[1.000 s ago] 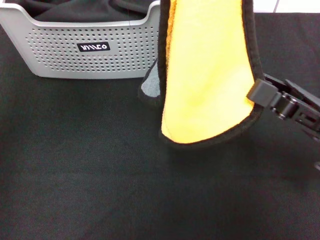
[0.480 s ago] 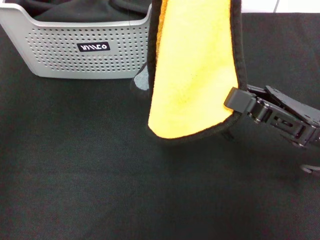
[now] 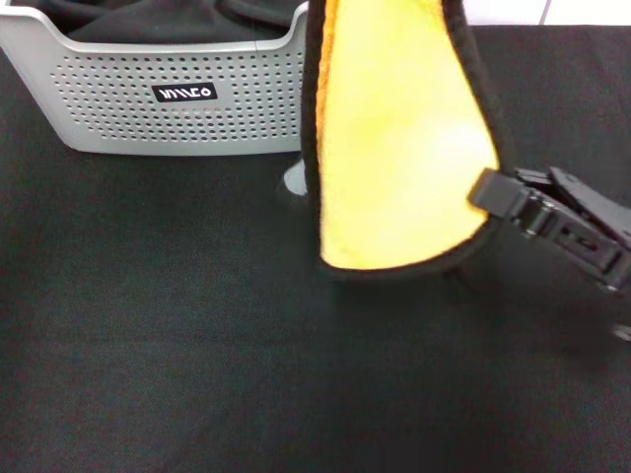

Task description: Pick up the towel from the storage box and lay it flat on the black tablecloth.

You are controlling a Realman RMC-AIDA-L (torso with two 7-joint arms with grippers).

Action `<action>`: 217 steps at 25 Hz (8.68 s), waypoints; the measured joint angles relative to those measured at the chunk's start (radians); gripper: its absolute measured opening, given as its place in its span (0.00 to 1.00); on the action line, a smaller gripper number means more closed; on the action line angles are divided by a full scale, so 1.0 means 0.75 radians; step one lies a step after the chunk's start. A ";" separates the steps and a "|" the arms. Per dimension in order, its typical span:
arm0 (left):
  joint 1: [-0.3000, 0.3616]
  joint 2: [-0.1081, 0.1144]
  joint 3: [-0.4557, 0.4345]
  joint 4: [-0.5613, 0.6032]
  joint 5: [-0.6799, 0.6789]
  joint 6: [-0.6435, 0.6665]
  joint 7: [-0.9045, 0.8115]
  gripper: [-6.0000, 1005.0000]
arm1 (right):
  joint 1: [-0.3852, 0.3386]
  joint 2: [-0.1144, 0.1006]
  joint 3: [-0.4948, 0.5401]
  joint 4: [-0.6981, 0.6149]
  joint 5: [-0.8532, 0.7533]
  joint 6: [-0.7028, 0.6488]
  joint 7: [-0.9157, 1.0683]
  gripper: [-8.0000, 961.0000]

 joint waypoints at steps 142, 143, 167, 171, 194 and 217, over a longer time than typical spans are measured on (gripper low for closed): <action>-0.407 0.106 -0.260 -1.373 1.222 -0.173 -0.133 0.02 | 0.187 -0.175 1.423 -0.855 -2.695 1.295 0.227 0.02; -0.404 0.106 -0.260 -1.373 1.222 -0.173 -0.132 0.02 | 0.184 -0.171 1.424 -0.873 -2.717 1.297 0.227 0.02; -0.382 0.077 -0.260 -1.381 1.222 -0.204 -0.114 0.03 | 0.092 -0.042 1.537 -1.117 -3.011 1.349 0.095 0.02; -0.381 0.077 -0.260 -1.381 1.222 -0.207 -0.109 0.03 | 0.092 -0.041 1.537 -1.117 -3.012 1.366 0.101 0.02; -0.376 0.096 -0.257 -1.387 1.243 -0.283 -0.097 0.19 | -0.031 0.026 1.552 -1.160 -3.069 1.543 0.170 0.40; -0.364 0.098 -0.268 -1.369 1.202 -0.156 -0.052 0.61 | -0.129 0.020 1.579 -1.254 -2.894 1.500 0.176 0.91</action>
